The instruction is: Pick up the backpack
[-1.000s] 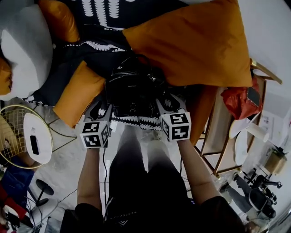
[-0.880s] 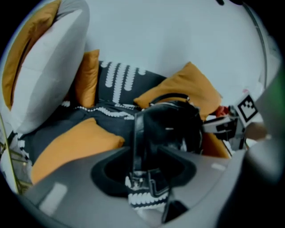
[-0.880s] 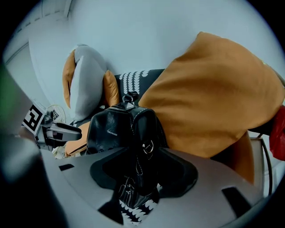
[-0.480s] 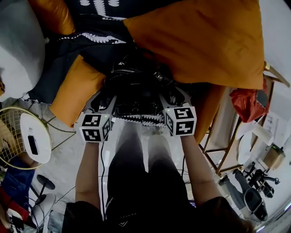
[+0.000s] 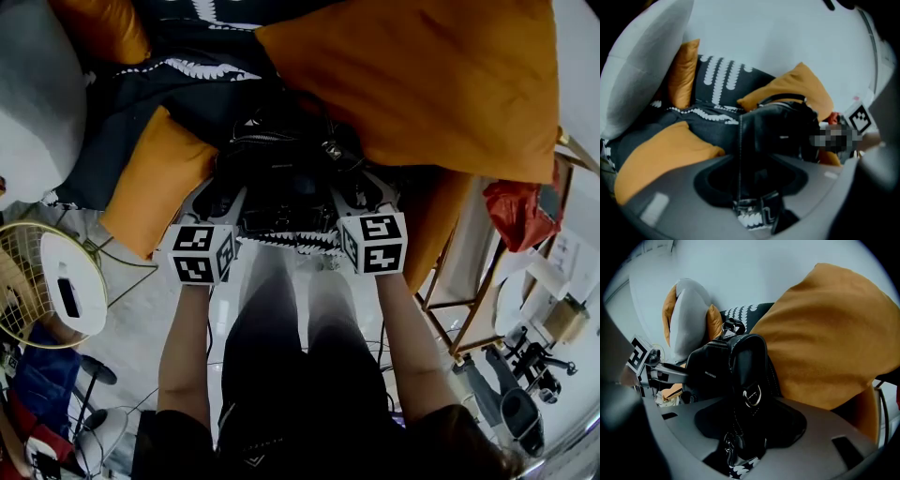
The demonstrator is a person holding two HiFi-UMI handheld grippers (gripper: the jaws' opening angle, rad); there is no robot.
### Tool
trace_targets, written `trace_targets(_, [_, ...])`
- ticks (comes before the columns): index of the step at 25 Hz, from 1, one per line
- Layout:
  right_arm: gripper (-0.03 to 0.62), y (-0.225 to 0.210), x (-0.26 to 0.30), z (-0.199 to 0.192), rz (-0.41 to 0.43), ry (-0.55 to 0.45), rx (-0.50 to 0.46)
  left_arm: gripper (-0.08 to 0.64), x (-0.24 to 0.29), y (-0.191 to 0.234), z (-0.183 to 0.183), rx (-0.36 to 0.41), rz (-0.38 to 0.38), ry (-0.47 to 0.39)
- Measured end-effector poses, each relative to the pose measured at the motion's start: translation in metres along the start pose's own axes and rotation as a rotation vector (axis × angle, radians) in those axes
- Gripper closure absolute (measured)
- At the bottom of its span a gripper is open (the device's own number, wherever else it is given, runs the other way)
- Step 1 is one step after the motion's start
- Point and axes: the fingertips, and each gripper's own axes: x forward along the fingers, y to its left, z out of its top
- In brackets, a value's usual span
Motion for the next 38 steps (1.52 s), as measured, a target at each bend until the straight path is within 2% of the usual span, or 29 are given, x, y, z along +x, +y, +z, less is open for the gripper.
trace_targets(15, [0.536,0.008,-0.008,-0.004,-0.06,0.02,0.046,0.412,-0.005,-0.002,-0.004,0.021,-0.014,0.045])
trace_targets(22, [0.548,0.012,-0.026,-0.009,-0.053,-0.002,0.063,0.454,-0.02,-0.013,-0.005,0.066,-0.024,0.042])
trace_targets(32, [0.551,0.023,-0.071,-0.021,0.003,-0.062,0.091,0.476,-0.058,-0.037,0.0,0.138,0.058,-0.005])
trace_targets(38, [0.551,0.025,-0.102,-0.011,0.01,-0.101,0.084,0.48,-0.085,-0.054,0.01,0.136,0.085,-0.065])
